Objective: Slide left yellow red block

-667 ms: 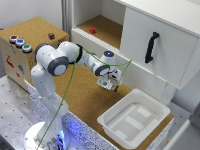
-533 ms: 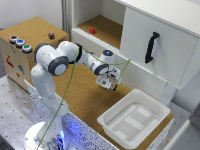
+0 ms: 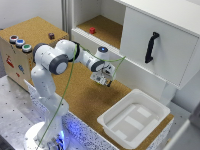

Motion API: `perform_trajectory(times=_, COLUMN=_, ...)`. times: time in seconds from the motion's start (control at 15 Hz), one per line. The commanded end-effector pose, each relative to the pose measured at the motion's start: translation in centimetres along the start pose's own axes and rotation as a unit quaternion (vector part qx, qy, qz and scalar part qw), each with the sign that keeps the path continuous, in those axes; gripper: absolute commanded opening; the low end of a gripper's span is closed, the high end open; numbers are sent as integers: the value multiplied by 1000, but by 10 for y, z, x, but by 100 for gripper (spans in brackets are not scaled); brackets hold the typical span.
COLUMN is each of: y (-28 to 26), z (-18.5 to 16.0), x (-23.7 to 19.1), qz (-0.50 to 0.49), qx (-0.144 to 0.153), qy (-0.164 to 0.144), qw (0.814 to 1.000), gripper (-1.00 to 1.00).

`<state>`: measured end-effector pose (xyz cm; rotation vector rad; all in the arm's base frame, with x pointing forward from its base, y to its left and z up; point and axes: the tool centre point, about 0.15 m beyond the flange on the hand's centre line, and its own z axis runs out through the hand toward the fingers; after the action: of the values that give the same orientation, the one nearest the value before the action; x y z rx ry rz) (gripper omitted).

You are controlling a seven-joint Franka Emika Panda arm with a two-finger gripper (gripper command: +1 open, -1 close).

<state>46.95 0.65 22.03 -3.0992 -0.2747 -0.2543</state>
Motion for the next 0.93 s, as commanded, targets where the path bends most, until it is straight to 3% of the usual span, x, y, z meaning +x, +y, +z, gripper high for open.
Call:
perform_trajectory(times=0.0, y=-55, z=-12, x=-15, qz=10, qx=-11, qy=10, qw=1000, gripper=-100)
perform_trajectory(times=0.47, y=-95, z=-23, x=-7, qz=-4, qx=13, qy=-3, qw=1000, gripper=-100)
perform_trajectory(times=0.87, y=-86, z=-63, x=-14, qz=4, qx=1, qy=32, qw=999, gripper=-100)
